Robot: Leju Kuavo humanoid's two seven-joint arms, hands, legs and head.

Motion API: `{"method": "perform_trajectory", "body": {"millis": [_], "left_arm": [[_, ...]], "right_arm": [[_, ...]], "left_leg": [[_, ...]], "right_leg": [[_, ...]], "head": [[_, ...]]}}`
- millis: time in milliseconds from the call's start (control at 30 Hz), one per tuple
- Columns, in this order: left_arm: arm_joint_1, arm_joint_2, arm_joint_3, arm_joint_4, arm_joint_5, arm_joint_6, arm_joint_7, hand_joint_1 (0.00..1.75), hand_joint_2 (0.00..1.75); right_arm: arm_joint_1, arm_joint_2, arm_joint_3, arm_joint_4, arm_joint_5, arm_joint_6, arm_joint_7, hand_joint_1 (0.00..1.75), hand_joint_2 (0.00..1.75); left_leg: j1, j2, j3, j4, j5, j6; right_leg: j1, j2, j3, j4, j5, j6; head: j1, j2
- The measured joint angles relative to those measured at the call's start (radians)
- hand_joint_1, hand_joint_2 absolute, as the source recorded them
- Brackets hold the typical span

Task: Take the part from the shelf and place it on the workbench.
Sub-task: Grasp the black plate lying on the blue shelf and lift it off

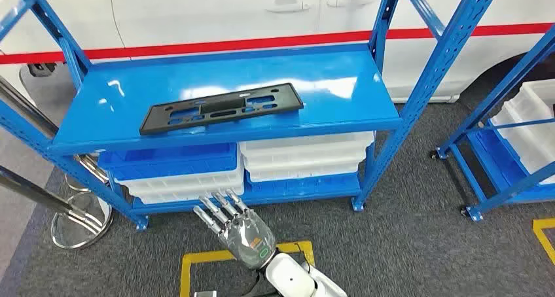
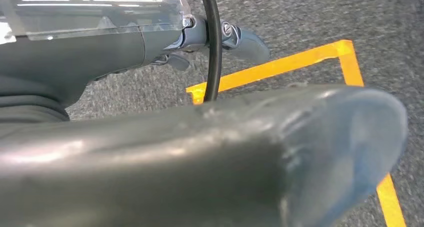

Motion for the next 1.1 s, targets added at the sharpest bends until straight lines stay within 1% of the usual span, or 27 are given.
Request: {"method": "perform_trajectory", "body": {"millis": [67,100,133,167,200,233,267,300,400,433,467,500,567,600,633,667,700,767,800,833,867,933,967,1000,1033,1067,1100], "left_arm": [[0.001,0.001,0.000,0.000,0.001,0.000,-0.001,0.00,0.00],[0.001,0.001,0.000,0.000,0.002,0.000,-0.001,0.00,0.00],[0.002,0.002,0.000,0.000,0.004,0.000,-0.002,0.00,0.00],[0.002,0.002,0.000,0.000,0.005,0.000,-0.003,0.00,0.00],[0.003,0.003,0.000,0.000,0.006,0.000,-0.004,0.00,0.00],[0.003,0.003,0.000,0.000,0.006,-0.001,-0.004,0.00,0.00],[0.003,0.003,0.000,0.000,0.007,-0.002,-0.004,0.00,0.00],[0.003,0.003,0.000,0.000,0.007,-0.002,-0.005,0.00,0.00],[0.004,0.003,0.000,0.000,0.007,-0.003,-0.006,0.00,0.00],[0.006,0.003,0.000,0.000,0.007,-0.003,-0.007,0.00,0.00],[0.006,0.003,0.000,0.000,0.007,-0.003,-0.007,0.00,0.00],[0.006,0.003,0.000,0.000,0.007,-0.003,-0.007,0.00,0.00],[0.007,0.004,0.000,0.000,0.008,-0.003,-0.008,0.00,0.00],[0.008,0.004,0.000,0.000,0.008,-0.003,-0.007,0.00,0.00],[0.009,0.004,0.000,0.000,0.008,-0.002,-0.006,0.00,0.00],[0.011,0.004,0.001,0.000,0.007,-0.002,-0.006,0.00,0.00],[0.012,0.004,0.001,0.000,0.007,-0.001,-0.005,0.00,0.00],[0.013,0.002,0.001,0.000,0.007,0.000,-0.004,0.00,0.00],[0.011,0.001,0.001,0.001,0.007,0.000,-0.004,0.00,0.00],[0.010,0.000,0.001,0.001,0.007,0.001,-0.004,0.00,0.00],[0.008,0.000,0.001,0.001,0.007,0.002,-0.005,0.00,0.00],[0.006,0.001,0.001,0.000,0.006,0.003,-0.006,0.00,0.00],[0.004,0.001,0.001,0.000,0.005,0.003,-0.007,0.00,0.00],[0.002,0.001,0.001,0.000,0.004,0.003,-0.008,0.00,0.00],[0.002,0.001,0.001,0.000,0.003,0.004,-0.008,0.00,0.00],[0.002,0.000,0.001,0.000,0.003,0.004,-0.009,0.00,0.00],[0.003,0.001,0.001,0.000,0.003,0.005,-0.009,0.00,0.00]], "right_arm": [[-0.003,0.001,0.004,0.000,-0.010,0.000,0.000,0.00,1.75],[-0.006,0.002,0.008,-0.001,-0.020,0.000,0.000,0.00,1.75],[-0.007,0.003,0.012,-0.002,-0.028,0.000,-0.001,0.00,1.75],[-0.008,0.003,0.014,-0.004,-0.035,0.000,-0.003,0.00,1.75],[-0.009,0.004,0.017,-0.007,-0.039,0.000,-0.003,0.00,1.75],[-0.011,0.005,0.019,-0.009,-0.041,0.000,-0.004,0.00,1.75],[-0.014,0.006,0.022,-0.011,-0.042,0.000,-0.004,0.00,1.75],[-0.016,0.007,0.024,-0.013,-0.043,0.000,-0.004,0.00,1.75],[-0.020,0.010,0.028,-0.020,-0.043,-0.002,-0.005,0.00,1.75],[-0.021,0.010,0.029,-0.023,-0.044,-0.002,-0.005,0.00,1.75],[-0.022,0.010,0.029,-0.026,-0.045,-0.003,-0.005,0.00,1.75],[-0.022,0.010,0.029,-0.029,-0.048,-0.003,-0.005,0.00,1.75],[-0.020,0.008,0.029,-0.033,-0.055,-0.003,-0.007,0.00,1.75],[-0.017,0.006,0.028,-0.034,-0.060,-0.003,-0.010,0.00,1.75],[-0.014,0.005,0.027,-0.035,-0.064,-0.003,-0.013,0.00,1.75],[-0.011,0.003,0.024,-0.036,-0.068,-0.003,-0.017,0.00,1.75],[-0.008,0.002,0.022,-0.038,-0.072,-0.003,-0.020,0.00,1.75],[-0.004,0.000,0.015,-0.041,-0.078,-0.003,-0.023,0.00,1.75],[-0.002,-0.002,0.011,-0.043,-0.079,-0.003,-0.024,0.00,1.75],[0.003,-0.003,0.007,-0.045,-0.080,-0.003,-0.026,0.00,1.75],[0.006,-0.004,0.003,-0.047,-0.081,-0.003,-0.027,0.00,1.75],[0.009,-0.004,-0.002,-0.054,-0.082,-0.003,-0.030,0.00,1.75],[0.009,-0.004,-0.003,-0.056,-0.083,-0.004,-0.031,0.00,1.75],[0.009,-0.003,-0.003,-0.058,-0.084,-0.004,-0.032,0.00,1.75],[0.010,-0.003,-0.004,-0.059,-0.085,-0.004,-0.032,0.00,1.75],[0.010,-0.003,-0.004,-0.059,-0.087,-0.004,-0.032,0.00,1.75],[0.011,-0.003,-0.004,-0.059,-0.088,-0.004,-0.032,0.00,1.75]], "left_leg": [[0.002,0.000,-0.039,0.070,-0.021,-0.005],[0.004,0.000,-0.068,0.117,-0.029,-0.009],[0.006,0.000,-0.081,0.129,-0.018,-0.012],[0.009,0.001,-0.072,0.099,0.015,-0.013],[0.011,0.001,-0.047,0.034,0.060,-0.014],[0.012,0.003,-0.017,-0.032,0.095,-0.014],[0.010,0.004,0.010,-0.092,0.115,-0.011],[0.007,0.005,0.026,-0.127,0.119,-0.005],[0.005,0.004,0.038,-0.148,0.098,0.021],[0.006,0.003,0.047,-0.153,0.093,0.030],[0.007,0.002,0.059,-0.157,0.088,0.038],[0.008,0.001,0.071,-0.162,0.082,0.045],[0.005,0.000,0.092,-0.165,0.066,0.053],[0.004,-0.001,0.104,-0.165,0.056,0.053],[0.002,-0.003,0.119,-0.165,0.045,0.053],[-0.001,-0.004,0.136,-0.166,0.032,0.053],[-0.004,-0.005,0.156,-0.166,0.019,0.053],[-0.010,-0.007,0.191,-0.166,-0.010,0.051],[-0.011,-0.008,0.201,-0.166,-0.023,0.047],[-0.012,-0.009,0.211,-0.170,-0.034,0.042],[-0.012,-0.009,0.220,-0.171,-0.037,0.037],[-0.010,-0.008,0.228,-0.160,-0.033,0.028],[-0.010,-0.007,0.216,-0.128,-0.026,0.024],[-0.009,-0.005,0.190,-0.079,-0.028,0.018],[-0.007,-0.004,0.152,-0.018,-0.041,0.012],[-0.005,-0.003,0.109,0.043,-0.066,0.006],[-0.002,-0.003,0.068,0.087,-0.098,0.000]], "right_leg": [[0.000,0.000,0.004,0.000,-0.005,0.000],[0.000,0.000,0.010,0.001,-0.010,0.001],[0.000,0.000,0.017,0.001,-0.016,0.002],[-0.001,0.001,0.027,0.001,-0.023,0.005],[-0.003,0.001,0.040,0.001,-0.031,0.009],[-0.003,0.001,0.050,0.001,-0.040,0.014],[-0.002,0.001,0.057,0.001,-0.048,0.020],[0.000,0.002,0.060,0.000,-0.053,0.026],[0.003,0.002,0.061,0.006,-0.055,0.041],[0.002,0.002,0.054,0.027,-0.053,0.044],[0.001,0.002,0.035,0.064,-0.055,0.047],[0.000,0.002,0.001,0.120,-0.063,0.050],[0.000,0.002,-0.092,0.246,-0.102,0.055],[0.000,0.002,-0.135,0.289,-0.123,0.055],[0.001,0.002,-0.164,0.304,-0.134,0.053],[0.003,0.002,-0.177,0.287,-0.127,0.049],[0.006,0.002,-0.176,0.241,-0.098,0.042],[0.018,0.005,-0.159,0.119,0.015,0.018],[0.024,0.008,-0.152,0.076,0.062,0.008],[0.028,0.010,-0.147,0.052,0.091,0.002],[0.031,0.013,-0.143,0.045,0.095,-0.001],[0.028,0.014,-0.120,0.032,0.081,-0.006],[0.025,0.014,-0.106,0.025,0.074,-0.011],[0.021,0.014,-0.091,0.019,0.066,-0.015],[0.018,0.013,-0.076,0.014,0.056,-0.017],[0.017,0.013,-0.063,0.013,0.045,-0.018],[0.015,0.014,-0.049,0.012,0.033,-0.018]], "head": [[0.000,0.000],[0.000,0.000],[0.000,0.000],[0.000,0.000],[0.000,0.000],[0.000,0.000],[0.000,0.000],[0.000,0.000],[0.000,0.000],[0.000,0.000],[0.000,0.000],[0.000,0.000],[0.000,0.000],[0.000,0.000],[0.000,0.000],[0.000,0.000],[0.000,0.000],[0.000,0.000],[0.001,0.000],[0.002,0.000],[0.003,0.000],[0.004,0.000],[0.004,0.000],[0.004,0.000],[0.004,0.000],[0.004,0.000],[0.004,0.000]]}}
